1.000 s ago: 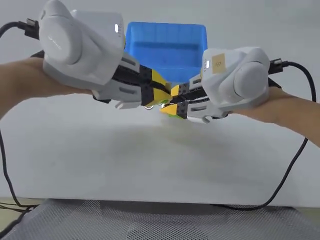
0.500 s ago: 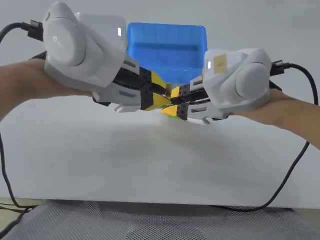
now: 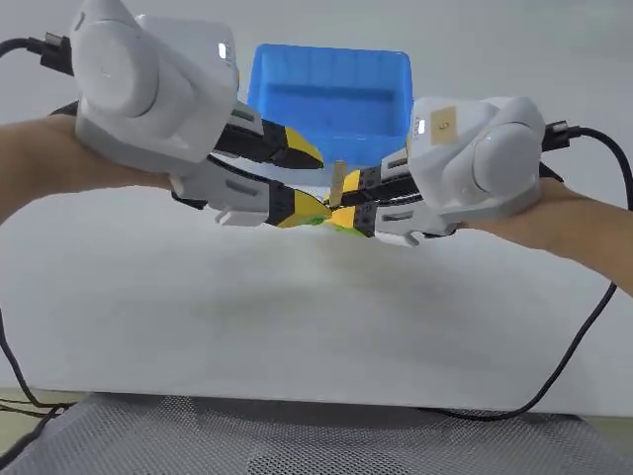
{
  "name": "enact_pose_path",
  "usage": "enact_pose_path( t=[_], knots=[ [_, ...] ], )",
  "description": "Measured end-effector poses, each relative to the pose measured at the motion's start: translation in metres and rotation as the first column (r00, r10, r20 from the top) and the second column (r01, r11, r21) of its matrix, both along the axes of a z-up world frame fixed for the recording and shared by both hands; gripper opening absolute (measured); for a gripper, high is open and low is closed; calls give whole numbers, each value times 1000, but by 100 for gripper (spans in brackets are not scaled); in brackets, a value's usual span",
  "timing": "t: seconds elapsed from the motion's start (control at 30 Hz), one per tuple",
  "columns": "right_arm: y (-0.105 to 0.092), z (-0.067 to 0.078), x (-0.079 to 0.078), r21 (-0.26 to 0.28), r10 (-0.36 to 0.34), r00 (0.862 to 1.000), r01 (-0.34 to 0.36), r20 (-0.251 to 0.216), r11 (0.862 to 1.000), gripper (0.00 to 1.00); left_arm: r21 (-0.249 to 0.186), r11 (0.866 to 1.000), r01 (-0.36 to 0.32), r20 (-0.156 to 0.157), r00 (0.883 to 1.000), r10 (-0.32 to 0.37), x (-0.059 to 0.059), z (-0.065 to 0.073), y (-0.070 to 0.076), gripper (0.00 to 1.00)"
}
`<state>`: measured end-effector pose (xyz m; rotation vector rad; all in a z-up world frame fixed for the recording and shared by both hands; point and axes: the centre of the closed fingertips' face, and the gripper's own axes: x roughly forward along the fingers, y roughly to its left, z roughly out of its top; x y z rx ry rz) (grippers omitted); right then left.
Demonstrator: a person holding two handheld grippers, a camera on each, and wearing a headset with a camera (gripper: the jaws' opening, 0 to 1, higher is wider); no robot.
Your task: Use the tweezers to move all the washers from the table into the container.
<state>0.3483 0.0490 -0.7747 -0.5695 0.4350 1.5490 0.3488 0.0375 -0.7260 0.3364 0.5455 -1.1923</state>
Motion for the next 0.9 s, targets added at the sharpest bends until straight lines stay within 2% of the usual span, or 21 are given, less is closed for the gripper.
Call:
enact_pose_path(
  t=[0.2,0.3,0.47,0.53,0.57,0.63,0.7,0.83,0.9],
  knots=[
    [-1,9,2,15,-11,1000,11,-2,1000,10,-24,999,-45,2,999,45,-3,4,13,45],
    [-3,12,2,14,-11,1000,11,0,1000,10,-47,997,-63,13,998,63,-5,7,20,51],
    [-7,23,3,16,1,1000,-1,5,1000,10,-55,996,-69,24,997,71,-13,13,24,59],
    [-8,29,4,26,-1,1000,1,1,1000,10,-55,995,-82,46,995,84,-14,15,28,63],
    [-8,31,5,28,-2,1000,2,0,1000,10,-38,995,-93,77,992,96,-12,16,32,63],
    [-9,36,5,33,-2,1000,2,-1,999,10,-37,994,-104,95,990,107,-12,17,36,63],
    [-10,40,6,34,0,1000,0,3,999,10,-51,990,-128,96,987,133,-12,19,40,63],
    [-10,52,7,41,10,1000,-11,15,999,10,-68,986,-155,116,980,162,-12,23,49,64],
    [-11,55,9,20,30,998,-32,53,999,10,-77,983,-167,113,978,175,-12,24,54,64]
  ],
)
